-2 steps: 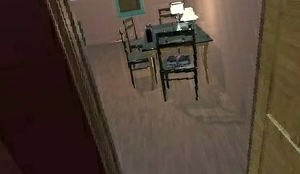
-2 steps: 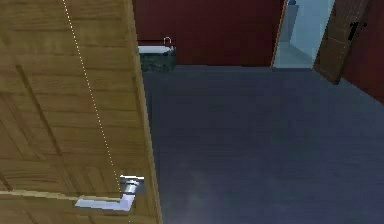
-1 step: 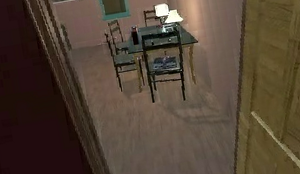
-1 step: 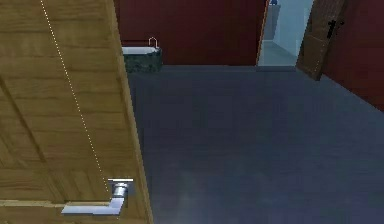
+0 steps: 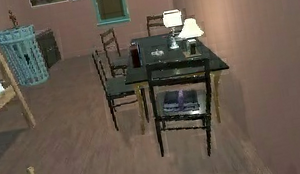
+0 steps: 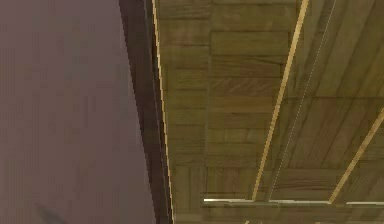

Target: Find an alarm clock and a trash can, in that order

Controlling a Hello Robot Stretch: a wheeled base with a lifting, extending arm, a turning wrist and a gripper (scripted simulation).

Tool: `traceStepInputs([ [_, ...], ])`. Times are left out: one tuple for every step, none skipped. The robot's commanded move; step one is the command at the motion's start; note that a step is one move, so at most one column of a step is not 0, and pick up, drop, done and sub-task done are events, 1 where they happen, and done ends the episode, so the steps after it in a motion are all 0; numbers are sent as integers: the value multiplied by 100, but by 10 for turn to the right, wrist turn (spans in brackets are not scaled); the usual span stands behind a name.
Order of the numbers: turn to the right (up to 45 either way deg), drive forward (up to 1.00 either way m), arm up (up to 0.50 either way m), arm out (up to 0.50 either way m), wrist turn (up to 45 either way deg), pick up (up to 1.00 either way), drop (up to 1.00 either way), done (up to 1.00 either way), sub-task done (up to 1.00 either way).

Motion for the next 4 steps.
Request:
traceStepInputs([
  [-60,0,0,0,0,0,0,0,0],
  [0,10,0,0,0,0,0,0,0],
  [-30,0,0,0,0,0,0,0,0],
  [0,100,0,0,0,0,0,0,0],
])
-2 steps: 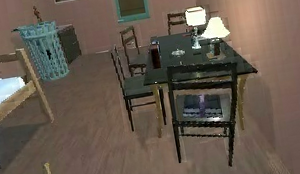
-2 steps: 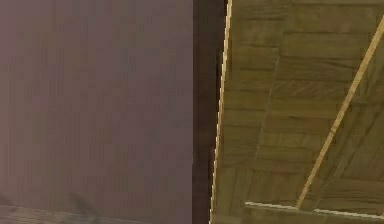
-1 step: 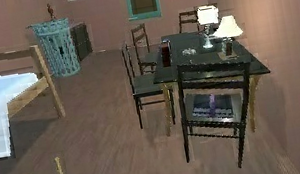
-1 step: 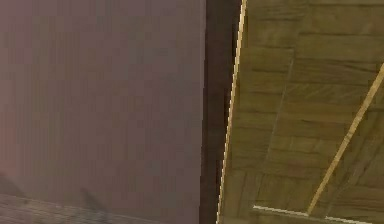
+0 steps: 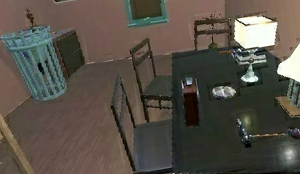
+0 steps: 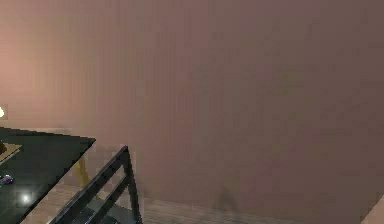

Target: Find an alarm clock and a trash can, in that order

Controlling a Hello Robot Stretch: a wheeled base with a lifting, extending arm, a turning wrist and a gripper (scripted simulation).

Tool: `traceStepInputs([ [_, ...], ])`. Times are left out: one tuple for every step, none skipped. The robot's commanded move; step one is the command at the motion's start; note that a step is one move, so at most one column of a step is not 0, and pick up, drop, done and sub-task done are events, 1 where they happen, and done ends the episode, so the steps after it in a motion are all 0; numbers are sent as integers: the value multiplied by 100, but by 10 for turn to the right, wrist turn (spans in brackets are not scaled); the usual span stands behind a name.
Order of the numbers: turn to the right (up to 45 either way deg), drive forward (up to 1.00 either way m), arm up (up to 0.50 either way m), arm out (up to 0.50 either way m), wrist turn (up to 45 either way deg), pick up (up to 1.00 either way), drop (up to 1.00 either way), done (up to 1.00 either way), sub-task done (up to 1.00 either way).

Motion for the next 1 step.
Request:
traceStepInputs([
  [-150,0,0,0,0,0,0,0,0],
])
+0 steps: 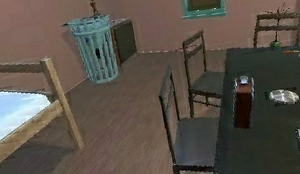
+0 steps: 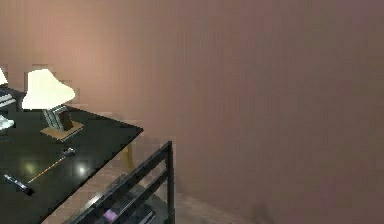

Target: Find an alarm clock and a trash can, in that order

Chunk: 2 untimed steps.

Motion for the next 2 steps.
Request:
traceStepInputs([
  [0,15,0,0,0,0,0,0,0],
  [300,0,0,0,0,0,0,0,0],
])
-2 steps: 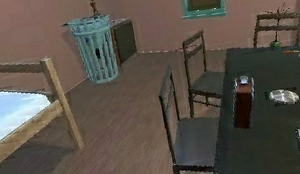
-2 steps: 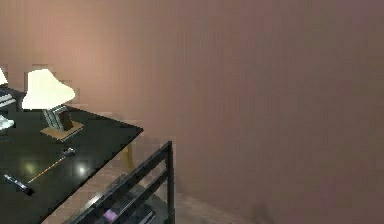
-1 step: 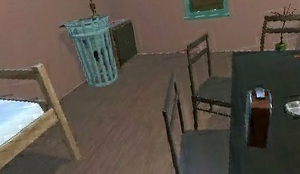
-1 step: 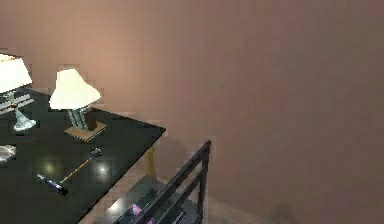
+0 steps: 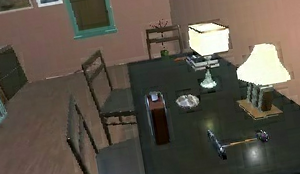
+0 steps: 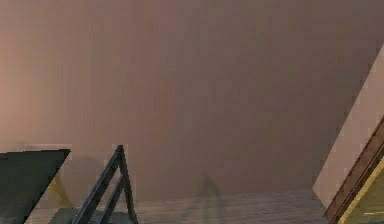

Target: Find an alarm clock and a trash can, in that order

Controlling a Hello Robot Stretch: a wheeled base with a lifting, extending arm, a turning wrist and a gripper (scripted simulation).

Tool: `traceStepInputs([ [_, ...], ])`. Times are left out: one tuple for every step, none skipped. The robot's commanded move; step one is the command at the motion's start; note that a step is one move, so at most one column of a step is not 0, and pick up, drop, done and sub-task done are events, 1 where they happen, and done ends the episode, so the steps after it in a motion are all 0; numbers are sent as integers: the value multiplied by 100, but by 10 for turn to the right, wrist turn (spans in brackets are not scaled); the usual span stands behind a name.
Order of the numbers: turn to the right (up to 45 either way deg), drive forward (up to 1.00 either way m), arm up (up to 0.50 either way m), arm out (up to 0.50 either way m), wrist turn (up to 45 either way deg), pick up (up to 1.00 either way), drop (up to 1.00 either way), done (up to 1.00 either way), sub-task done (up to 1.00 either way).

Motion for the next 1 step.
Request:
traceStepInputs([
  [0,0,0,0,0,0,0,0,100],
])
